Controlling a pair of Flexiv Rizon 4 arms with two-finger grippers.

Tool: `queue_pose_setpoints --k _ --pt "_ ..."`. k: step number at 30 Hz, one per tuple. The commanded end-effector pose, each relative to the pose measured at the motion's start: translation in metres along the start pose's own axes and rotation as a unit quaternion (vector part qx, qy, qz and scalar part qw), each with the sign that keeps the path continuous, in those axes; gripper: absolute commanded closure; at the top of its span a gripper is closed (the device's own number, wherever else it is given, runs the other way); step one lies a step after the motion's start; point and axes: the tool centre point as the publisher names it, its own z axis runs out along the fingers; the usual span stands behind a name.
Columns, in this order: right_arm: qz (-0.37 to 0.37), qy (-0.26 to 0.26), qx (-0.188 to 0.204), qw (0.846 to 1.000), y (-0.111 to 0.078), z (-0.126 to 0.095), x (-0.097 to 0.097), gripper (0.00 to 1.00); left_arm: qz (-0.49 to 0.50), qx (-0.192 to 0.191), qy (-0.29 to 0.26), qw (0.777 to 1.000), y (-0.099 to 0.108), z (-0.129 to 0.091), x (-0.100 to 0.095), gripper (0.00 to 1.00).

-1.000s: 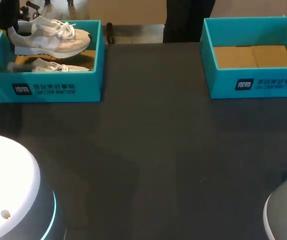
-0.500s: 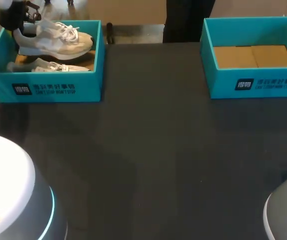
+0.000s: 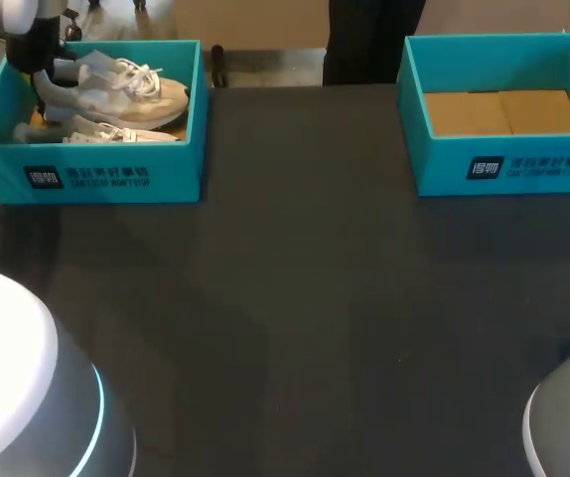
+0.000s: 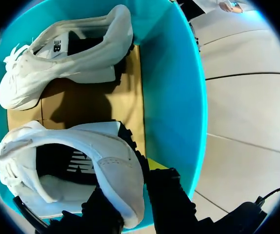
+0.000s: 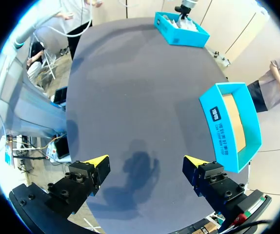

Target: Take the shoe out of the shoebox, open the shoe tongue, remove and reinsert the insole, then place the shoe into the shoebox

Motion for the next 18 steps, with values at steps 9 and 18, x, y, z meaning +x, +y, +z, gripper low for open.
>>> queue_pose_setpoints --k 9,18 --pt "0.000 0.002 0.001 1.000 0.001 0.001 -0.002 0.00 -0.019 0.016 0.019 0.999 -0.001 0.013 -0.011 1.00" --pt "0.000 0.002 0.001 1.000 0.001 0.001 -0.002 0.00 -0.022 0.030 0.016 0.999 -0.002 0.021 -0.015 0.59"
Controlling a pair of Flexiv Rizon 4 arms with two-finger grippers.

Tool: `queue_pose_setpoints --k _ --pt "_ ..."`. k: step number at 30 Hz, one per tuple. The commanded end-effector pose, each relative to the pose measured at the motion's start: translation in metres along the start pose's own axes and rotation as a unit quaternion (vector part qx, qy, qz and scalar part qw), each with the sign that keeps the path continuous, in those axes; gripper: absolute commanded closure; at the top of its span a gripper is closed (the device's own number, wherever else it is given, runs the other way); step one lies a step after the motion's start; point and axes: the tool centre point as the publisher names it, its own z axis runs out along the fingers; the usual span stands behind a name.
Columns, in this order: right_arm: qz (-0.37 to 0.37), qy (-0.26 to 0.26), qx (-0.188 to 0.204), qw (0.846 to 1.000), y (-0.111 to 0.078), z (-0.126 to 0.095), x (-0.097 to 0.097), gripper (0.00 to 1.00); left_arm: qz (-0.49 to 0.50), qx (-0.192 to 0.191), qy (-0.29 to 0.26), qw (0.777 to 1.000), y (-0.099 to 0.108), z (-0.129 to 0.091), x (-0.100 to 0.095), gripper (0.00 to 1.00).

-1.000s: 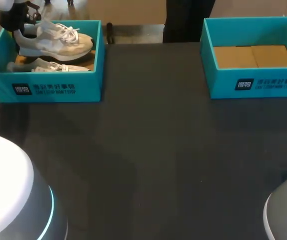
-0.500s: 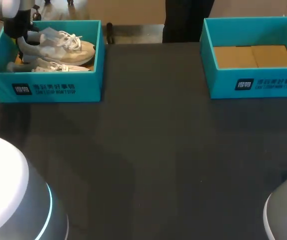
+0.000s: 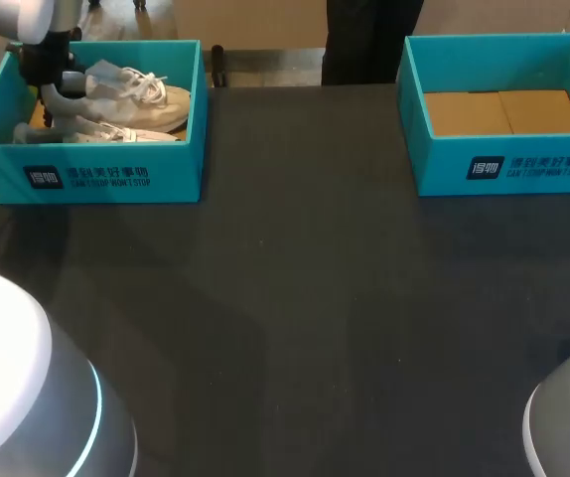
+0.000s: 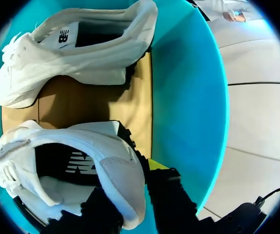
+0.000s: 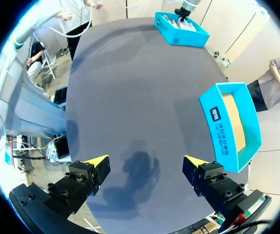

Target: Take the shoe out of the shoebox, open the shoe tongue, remove and reinsert the insole, then place the shoe into the shoebox

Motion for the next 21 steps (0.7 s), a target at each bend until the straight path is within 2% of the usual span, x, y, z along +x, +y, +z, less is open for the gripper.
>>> queue_pose_setpoints --k 1,3,5,7,10,21 --pt "0.000 0.002 0.001 1.000 0.001 0.001 -0.002 0.00 0.002 0.008 -0.001 1.000 0.007 0.003 -0.001 0.54" --pt "0.000 0.002 0.001 1.000 0.001 0.001 -0.002 0.00 0.005 0.010 -0.004 1.000 0.006 0.002 0.000 0.42" --pt "0.000 0.002 0.001 1.000 0.001 0.001 -0.002 0.00 0.007 0.010 -0.005 1.000 0.005 0.000 0.002 0.26" --pt "0.000 0.002 0.001 1.000 0.001 0.001 -0.002 0.00 0.010 0.009 -0.009 1.000 0.003 -0.005 0.004 0.18" --pt "0.000 0.002 0.001 1.000 0.001 0.001 -0.002 0.00 0.016 0.004 -0.022 1.000 0.000 -0.017 0.008 0.00" --pt "0.000 0.002 0.001 1.000 0.001 0.001 -0.002 0.00 0.041 -0.001 -0.079 0.996 -0.019 -0.067 0.011 0.00"
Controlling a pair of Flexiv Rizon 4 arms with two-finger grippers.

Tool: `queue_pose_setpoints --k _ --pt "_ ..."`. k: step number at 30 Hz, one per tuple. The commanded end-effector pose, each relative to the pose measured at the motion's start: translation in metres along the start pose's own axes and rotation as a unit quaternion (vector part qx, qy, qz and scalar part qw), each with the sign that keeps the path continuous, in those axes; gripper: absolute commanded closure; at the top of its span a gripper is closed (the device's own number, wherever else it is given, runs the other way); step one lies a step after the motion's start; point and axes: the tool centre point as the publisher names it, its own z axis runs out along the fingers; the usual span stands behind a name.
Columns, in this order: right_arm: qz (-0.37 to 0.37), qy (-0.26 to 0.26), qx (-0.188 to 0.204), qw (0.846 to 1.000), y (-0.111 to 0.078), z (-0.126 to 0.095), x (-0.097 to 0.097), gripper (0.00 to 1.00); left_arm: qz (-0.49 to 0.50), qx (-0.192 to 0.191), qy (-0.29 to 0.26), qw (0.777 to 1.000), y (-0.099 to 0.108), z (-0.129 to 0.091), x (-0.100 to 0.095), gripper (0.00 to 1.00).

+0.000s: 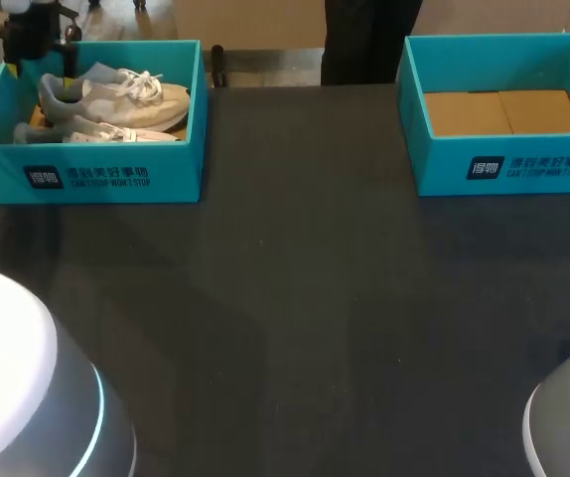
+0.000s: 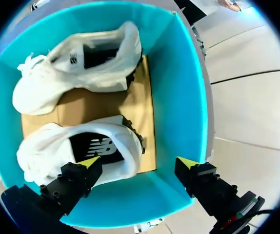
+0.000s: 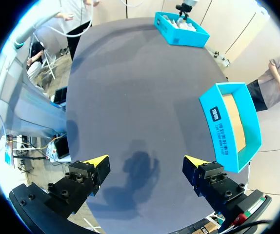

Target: Take the shoe out of the shoebox, open the shoe tongue, remove and reinsert the insole, then place the shoe into the shoebox

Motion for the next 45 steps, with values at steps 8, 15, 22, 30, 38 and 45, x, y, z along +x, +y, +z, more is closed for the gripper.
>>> queue_pose_setpoints --k 8,15,22,30,38,45 --pt "0.000 0.002 0.001 1.000 0.001 0.001 -0.002 0.00 0.000 -0.007 -0.031 0.999 -0.047 -0.057 0.005 0.00" --pt "0.000 0.002 0.001 1.000 0.001 0.001 -0.002 0.00 -0.006 -0.009 -0.017 1.000 -0.051 -0.063 0.005 0.00" --pt "0.000 0.002 0.001 1.000 0.001 0.001 -0.002 0.00 -0.006 -0.009 -0.017 1.000 -0.051 -0.063 0.005 0.00" --pt "0.000 0.002 0.001 1.000 0.001 0.001 -0.002 0.00 -0.007 -0.011 -0.031 0.999 -0.070 -0.059 0.015 0.00" --pt "0.000 0.002 0.001 1.000 0.001 0.001 -0.002 0.00 0.001 0.001 -0.054 0.999 -0.093 -0.061 0.025 0.09" --pt "0.000 0.002 0.001 1.000 0.001 0.001 -0.002 0.00 0.003 0.015 -0.072 0.997 -0.107 -0.059 0.026 0.28"
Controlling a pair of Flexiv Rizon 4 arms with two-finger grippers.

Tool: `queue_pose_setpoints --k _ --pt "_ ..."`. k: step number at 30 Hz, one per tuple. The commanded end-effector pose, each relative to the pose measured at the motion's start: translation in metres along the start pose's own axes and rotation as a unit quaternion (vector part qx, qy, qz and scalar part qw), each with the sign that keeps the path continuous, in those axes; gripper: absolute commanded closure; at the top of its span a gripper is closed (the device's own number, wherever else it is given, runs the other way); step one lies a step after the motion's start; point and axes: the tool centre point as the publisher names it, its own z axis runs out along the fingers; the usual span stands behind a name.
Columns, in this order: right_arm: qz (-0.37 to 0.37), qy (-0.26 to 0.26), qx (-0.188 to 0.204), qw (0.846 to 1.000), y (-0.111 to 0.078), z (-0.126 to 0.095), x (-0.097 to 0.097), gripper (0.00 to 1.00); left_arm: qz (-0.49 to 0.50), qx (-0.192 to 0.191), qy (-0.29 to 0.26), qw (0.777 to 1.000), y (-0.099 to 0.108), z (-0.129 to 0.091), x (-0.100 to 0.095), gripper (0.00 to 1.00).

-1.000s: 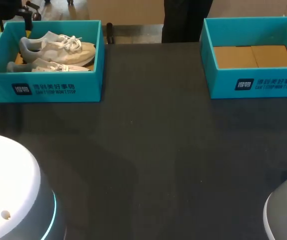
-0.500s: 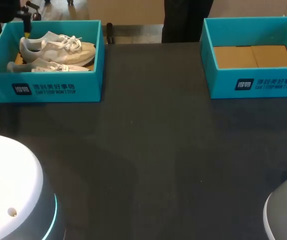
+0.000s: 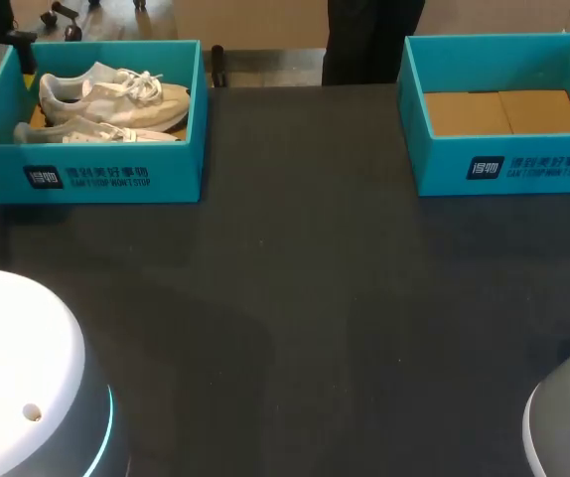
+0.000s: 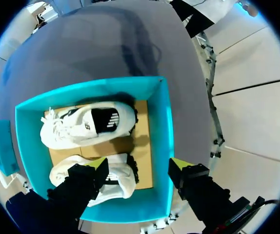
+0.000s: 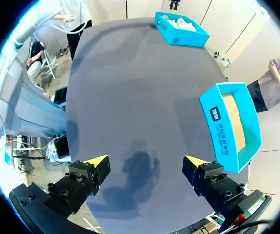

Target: Take the shoe out of the shoebox, open the shoe tongue, remove and reinsert the insole, then place the shoe into the shoebox

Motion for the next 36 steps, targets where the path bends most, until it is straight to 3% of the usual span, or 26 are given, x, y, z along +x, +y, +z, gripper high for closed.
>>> queue_pose_setpoints --k 1,7,10,15,19,28,36 --pt "0.000 0.002 0.002 1.000 0.001 0.001 -0.002 0.00 0.006 0.002 -0.001 1.000 -0.014 0.002 0.000 0.26" --pt "0.000 0.002 0.002 1.000 0.001 0.001 -0.002 0.00 0.031 0.008 -0.014 0.999 -0.030 0.013 -0.003 0.29" --pt "0.000 0.002 0.002 1.000 0.001 0.001 -0.002 0.00 0.037 0.001 -0.018 0.999 -0.041 0.021 -0.006 0.35" --pt "0.000 0.002 0.002 1.000 0.001 0.001 -0.002 0.00 0.040 0.006 -0.033 0.999 -0.048 0.038 -0.007 0.34" --pt "0.000 0.002 0.002 1.000 0.001 0.001 -0.002 0.00 0.043 0.019 -0.039 0.998 -0.050 0.053 -0.009 0.28" --pt "0.000 0.002 0.002 1.000 0.001 0.001 -0.002 0.00 0.052 0.033 -0.049 0.997 -0.047 0.070 -0.015 0.25" --pt "0.000 0.002 0.002 1.000 0.001 0.001 -0.002 0.00 0.055 0.019 -0.063 0.996 -0.051 0.084 -0.017 0.31"
